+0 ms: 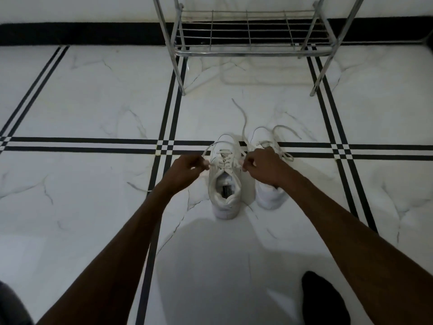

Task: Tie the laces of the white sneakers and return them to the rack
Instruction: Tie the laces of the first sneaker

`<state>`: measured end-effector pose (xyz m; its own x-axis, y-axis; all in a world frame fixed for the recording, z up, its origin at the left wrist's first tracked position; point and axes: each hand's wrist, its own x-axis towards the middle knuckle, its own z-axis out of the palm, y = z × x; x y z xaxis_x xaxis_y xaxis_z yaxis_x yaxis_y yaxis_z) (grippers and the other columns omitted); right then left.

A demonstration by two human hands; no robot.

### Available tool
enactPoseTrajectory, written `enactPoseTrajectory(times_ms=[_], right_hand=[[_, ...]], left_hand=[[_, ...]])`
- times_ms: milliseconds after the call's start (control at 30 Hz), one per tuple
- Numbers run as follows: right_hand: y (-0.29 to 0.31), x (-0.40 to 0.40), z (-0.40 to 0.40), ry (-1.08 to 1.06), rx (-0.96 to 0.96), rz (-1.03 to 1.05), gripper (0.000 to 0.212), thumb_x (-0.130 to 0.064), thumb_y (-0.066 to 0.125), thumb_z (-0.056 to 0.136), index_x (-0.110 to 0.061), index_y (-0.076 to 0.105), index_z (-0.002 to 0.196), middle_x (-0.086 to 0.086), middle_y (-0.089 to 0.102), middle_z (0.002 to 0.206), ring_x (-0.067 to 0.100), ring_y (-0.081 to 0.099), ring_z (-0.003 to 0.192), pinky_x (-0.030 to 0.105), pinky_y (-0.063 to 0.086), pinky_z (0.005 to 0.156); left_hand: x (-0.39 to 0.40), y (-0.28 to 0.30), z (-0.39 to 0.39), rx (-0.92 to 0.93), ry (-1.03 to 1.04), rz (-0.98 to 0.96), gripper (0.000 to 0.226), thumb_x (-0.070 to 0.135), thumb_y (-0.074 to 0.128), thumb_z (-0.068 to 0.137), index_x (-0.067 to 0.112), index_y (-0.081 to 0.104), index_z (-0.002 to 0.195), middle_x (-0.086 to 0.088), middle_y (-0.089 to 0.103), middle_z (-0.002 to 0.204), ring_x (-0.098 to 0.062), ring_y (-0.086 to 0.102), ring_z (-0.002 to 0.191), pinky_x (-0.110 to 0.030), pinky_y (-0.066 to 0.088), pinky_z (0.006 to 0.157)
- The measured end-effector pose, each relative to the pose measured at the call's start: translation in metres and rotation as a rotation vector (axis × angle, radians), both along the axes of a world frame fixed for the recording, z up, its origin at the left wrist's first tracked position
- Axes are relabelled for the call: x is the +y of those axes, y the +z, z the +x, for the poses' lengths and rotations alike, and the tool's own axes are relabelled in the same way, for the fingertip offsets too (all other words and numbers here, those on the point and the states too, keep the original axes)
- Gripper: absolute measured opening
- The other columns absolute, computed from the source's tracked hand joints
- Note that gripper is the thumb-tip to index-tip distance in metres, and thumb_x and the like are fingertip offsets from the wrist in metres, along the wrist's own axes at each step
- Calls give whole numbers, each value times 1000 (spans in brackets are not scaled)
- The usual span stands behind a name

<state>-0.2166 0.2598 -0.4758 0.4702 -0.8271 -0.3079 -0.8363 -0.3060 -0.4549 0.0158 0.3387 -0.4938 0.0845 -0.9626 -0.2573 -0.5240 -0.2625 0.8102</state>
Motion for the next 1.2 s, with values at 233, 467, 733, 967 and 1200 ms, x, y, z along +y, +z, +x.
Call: enactPoseTrajectory(times_ms=[233, 467, 733, 967, 1200], right_hand=[[11, -17, 21, -446, -923, 547, 30, -34, 51, 101, -10, 62, 86, 7, 78, 101, 16, 67, 92, 28, 47, 65], [-10, -12, 29, -312, -888, 433, 26, -27, 51, 102, -23, 68, 121, 5, 67, 89, 11, 63, 89, 27, 42, 64], [-15, -14, 31, -366, -761, 330, 25, -5, 61, 94, -10, 57, 118, 10, 77, 89, -1, 68, 65, 9, 42, 49], [-15, -16, 33, -429, -803, 386, 11, -12, 78, 81, -10, 80, 92, 14, 78, 89, 14, 68, 77, 26, 52, 65], [-14, -12, 36, -382, -894, 497, 25, -29, 78, 83, -7, 79, 94, 28, 73, 98, 20, 63, 76, 28, 57, 73]], left_hand=[[-19, 13, -29, 632, 205, 33, 40, 24, 36, 106, -2, 62, 90, -20, 75, 108, -22, 71, 107, -33, 51, 98], [-31, 1, -47, 566, 268, -28, 27, 34, 47, 105, 16, 64, 97, 1, 58, 77, -16, 54, 78, -38, 48, 82], [-23, 2, -43, 424, 111, -128, 24, 20, 43, 108, 18, 57, 126, 7, 63, 84, -11, 57, 80, -36, 51, 82], [-29, 2, -38, 236, -63, -227, 34, 7, 39, 107, 15, 51, 137, -8, 69, 92, -4, 59, 74, -21, 50, 72], [-36, 0, -37, 161, -53, -206, 25, 0, 48, 100, 15, 38, 117, -6, 69, 72, -14, 62, 63, -29, 52, 64]])
